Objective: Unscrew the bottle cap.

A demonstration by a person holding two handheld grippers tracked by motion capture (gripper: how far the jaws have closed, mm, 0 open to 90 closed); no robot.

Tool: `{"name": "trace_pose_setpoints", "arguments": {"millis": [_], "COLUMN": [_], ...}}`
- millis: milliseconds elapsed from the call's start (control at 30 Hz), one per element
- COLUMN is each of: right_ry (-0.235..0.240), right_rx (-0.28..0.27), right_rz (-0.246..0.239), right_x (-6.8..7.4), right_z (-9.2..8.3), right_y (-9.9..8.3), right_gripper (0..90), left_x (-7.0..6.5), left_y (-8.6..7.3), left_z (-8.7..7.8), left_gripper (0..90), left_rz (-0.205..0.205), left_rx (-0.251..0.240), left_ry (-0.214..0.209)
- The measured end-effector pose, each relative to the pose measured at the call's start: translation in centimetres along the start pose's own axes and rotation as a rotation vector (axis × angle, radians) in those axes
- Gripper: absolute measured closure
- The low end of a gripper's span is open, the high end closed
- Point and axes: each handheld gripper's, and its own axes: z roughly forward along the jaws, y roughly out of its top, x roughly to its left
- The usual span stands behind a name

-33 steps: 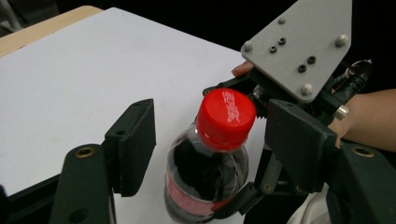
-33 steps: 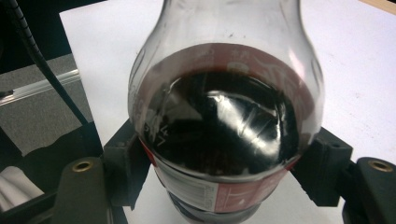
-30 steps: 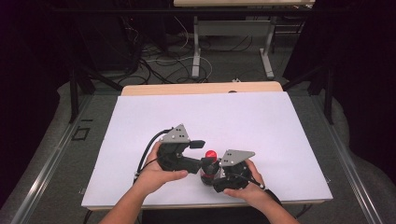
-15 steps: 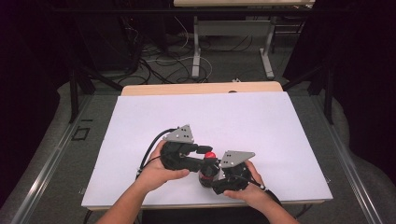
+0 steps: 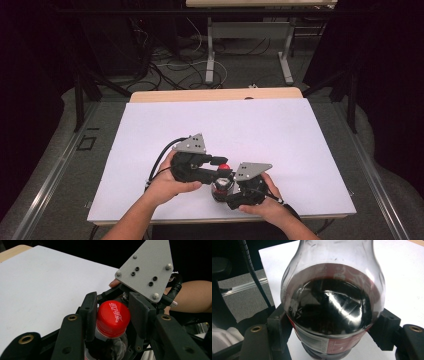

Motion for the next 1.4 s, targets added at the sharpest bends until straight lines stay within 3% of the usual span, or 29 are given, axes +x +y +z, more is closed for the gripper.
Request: {"name": "trace_pose_setpoints", "arguments": {"millis": [367, 633, 800, 1133, 1400], "right_ry": [0.002, -0.007, -0.019, -0.046, -0.081], "right_rx": [0.002, -0.001, -0.008, 0.007, -0.004], "right_rz": [0.004, 0.024, 0.034, 0.054, 0.053], "right_x": [0.0, 0.1, 0.0, -0.1, -0.1], "right_z": [0.1, 0.0, 0.0, -0.1, 0.1], "right_y": [0.0, 0.0, 0.0, 0.1, 0.0], "right_gripper": [28.8, 28.9, 28.9, 28.9, 28.9], "left_x": [-0.2, -0.7, -1.3, -3.1, -3.9], "left_y": [-0.1, -0.1, -0.1, -0.3, -0.6], "left_z": [0.0, 0.1, 0.3, 1.2, 1.5], "left_gripper": [61.1, 61.3, 61.4, 61.5, 61.4], "left_rz": [0.005, -0.007, -0.02, -0.079, -0.121], "left_rx": [-0.004, -0.018, -0.024, -0.081, -0.101], "left_ry": [0.016, 0.061, 0.114, 0.295, 0.372]}}
